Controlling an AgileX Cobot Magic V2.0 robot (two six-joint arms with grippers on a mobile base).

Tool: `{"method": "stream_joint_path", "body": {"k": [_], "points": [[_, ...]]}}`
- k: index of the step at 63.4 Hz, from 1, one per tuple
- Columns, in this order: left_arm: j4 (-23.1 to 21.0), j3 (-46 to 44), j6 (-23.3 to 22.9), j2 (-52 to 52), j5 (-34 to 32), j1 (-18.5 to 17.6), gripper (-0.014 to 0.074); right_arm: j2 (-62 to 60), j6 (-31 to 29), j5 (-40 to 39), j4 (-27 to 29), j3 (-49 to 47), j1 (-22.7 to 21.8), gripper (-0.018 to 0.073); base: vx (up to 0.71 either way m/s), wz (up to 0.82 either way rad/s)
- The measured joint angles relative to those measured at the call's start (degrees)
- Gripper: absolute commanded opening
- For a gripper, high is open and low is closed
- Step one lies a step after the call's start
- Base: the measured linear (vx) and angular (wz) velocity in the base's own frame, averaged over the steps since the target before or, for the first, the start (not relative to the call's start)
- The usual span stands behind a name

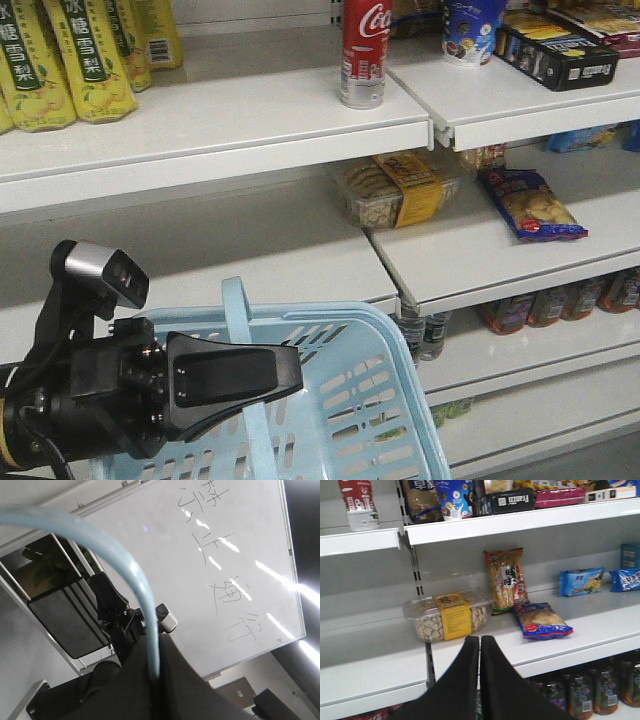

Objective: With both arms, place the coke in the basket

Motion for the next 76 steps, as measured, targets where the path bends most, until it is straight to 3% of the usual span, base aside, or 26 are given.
{"method": "stream_joint_path", "body": {"k": [76], "points": [[0.0,0.0,0.0,0.0,0.0,0.0,-0.0007,0.0,0.0,0.0,0.0,0.0,0.0,-0.0005,0.04,0.16]]}}
